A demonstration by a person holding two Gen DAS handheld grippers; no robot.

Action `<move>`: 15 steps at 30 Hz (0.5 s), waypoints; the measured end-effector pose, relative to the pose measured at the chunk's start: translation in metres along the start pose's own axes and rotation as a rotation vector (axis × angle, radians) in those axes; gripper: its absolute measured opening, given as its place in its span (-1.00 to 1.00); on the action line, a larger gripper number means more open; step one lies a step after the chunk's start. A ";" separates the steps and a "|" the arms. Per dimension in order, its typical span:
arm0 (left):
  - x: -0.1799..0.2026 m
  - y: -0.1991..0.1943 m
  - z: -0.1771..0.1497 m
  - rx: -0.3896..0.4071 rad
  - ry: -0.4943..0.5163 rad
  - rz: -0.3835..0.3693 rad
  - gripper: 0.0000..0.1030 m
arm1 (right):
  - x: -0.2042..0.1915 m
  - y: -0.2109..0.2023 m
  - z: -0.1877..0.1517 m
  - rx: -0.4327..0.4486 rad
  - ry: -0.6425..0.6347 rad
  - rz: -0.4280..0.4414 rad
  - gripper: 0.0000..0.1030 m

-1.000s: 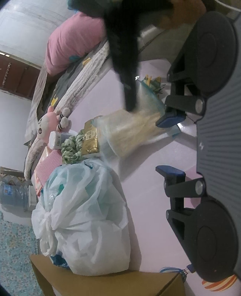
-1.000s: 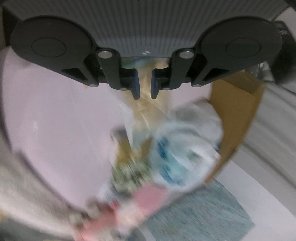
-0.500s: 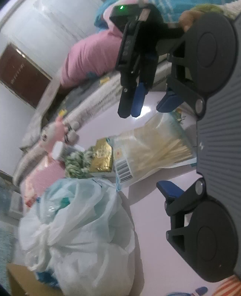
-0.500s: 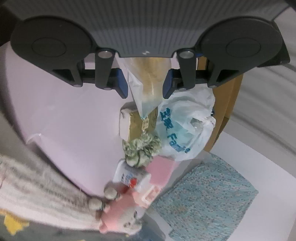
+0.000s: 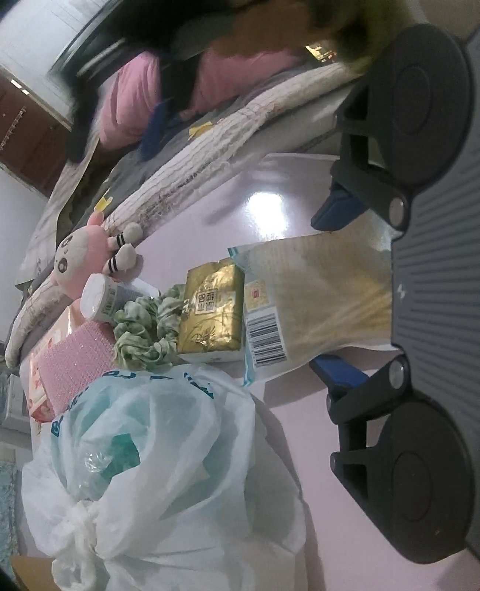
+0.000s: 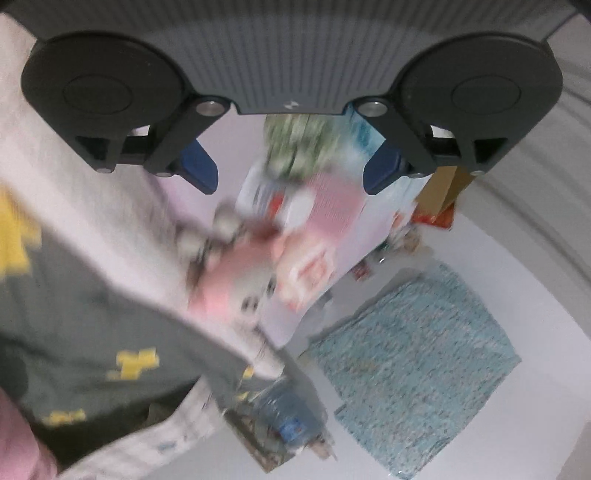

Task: Organize soft objects
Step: 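Close the left gripper on the packet while the right gripper reaches the pink plush toy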

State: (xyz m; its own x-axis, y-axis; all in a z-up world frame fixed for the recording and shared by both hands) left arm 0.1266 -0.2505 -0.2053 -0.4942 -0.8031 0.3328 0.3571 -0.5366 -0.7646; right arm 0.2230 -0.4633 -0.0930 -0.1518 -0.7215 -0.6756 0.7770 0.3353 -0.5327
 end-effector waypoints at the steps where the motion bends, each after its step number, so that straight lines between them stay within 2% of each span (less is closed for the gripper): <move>1: -0.001 0.000 0.000 0.001 0.001 0.002 0.40 | 0.003 0.009 0.012 0.001 0.003 -0.015 0.68; 5: 0.000 -0.002 -0.002 0.001 0.018 0.020 0.22 | 0.010 0.053 0.056 0.006 -0.020 -0.095 0.70; 9: -0.003 -0.004 -0.003 0.001 0.006 0.013 0.11 | 0.005 0.109 0.091 -0.019 -0.169 -0.213 0.84; 15: -0.006 -0.003 -0.004 0.008 -0.009 0.001 0.03 | 0.004 0.176 0.101 -0.116 -0.318 -0.304 0.94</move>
State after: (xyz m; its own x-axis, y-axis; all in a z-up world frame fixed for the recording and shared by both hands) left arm 0.1254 -0.2426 -0.2070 -0.4869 -0.8058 0.3370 0.3643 -0.5380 -0.7602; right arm 0.4205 -0.4683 -0.1379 -0.1529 -0.9420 -0.2989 0.6496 0.1321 -0.7487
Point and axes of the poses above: each gripper's, at about its wrist camera, not at the fingertips, and y roughly the way its jaws point, x to its right, z to its top, the point moved 10 cm from there along y, roughly the way its jaws point, and after that the axes turned 7 degrees about y, right-handed, at the moved point
